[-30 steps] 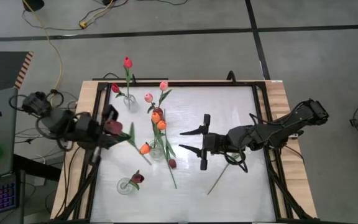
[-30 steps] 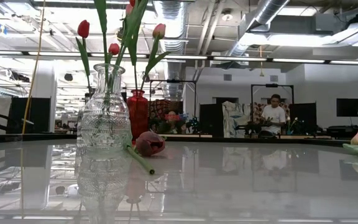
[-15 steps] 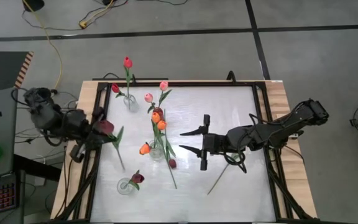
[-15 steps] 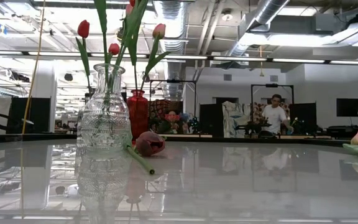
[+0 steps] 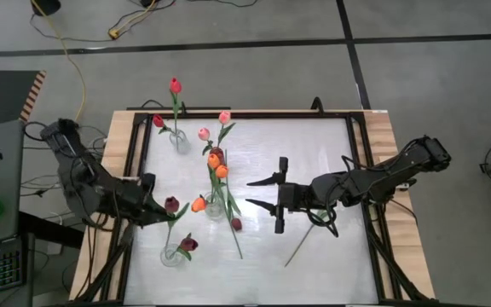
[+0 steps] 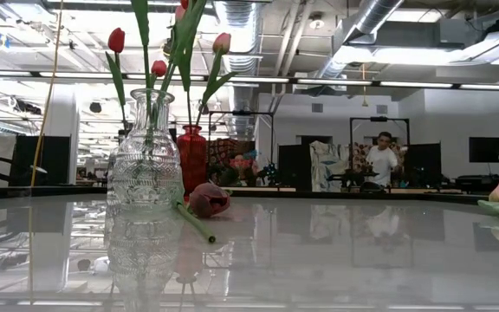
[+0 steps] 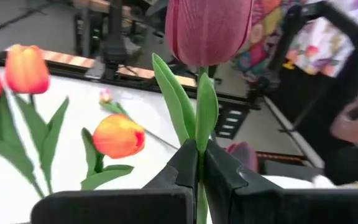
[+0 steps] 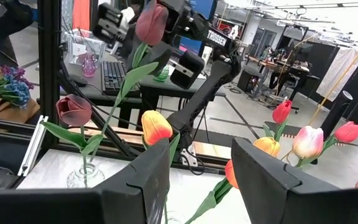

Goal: Sort flowers into vase by color
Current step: Put the dark red tulip into the bottom transparent vase

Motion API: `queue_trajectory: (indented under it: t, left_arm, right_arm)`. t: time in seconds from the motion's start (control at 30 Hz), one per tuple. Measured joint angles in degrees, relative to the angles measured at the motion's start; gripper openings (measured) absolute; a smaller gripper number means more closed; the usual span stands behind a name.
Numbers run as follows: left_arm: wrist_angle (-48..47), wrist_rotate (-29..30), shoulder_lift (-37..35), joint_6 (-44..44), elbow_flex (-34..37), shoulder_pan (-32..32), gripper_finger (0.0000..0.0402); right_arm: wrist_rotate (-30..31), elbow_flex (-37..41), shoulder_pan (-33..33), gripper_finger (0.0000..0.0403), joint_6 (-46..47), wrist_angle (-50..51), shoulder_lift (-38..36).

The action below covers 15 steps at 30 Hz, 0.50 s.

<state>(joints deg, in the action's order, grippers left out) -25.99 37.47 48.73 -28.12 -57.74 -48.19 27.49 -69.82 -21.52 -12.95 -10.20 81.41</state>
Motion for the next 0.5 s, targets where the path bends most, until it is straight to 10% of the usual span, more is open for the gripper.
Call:
queue_trajectory:
  t: [0.5]
  left_arm:
    - [-2.7,19.0,6.0,-7.4,0.0,-10.6,0.0]
  right_arm:
    - [-0.2,0.0,-0.2,0.0198,0.0,0.0,0.0]
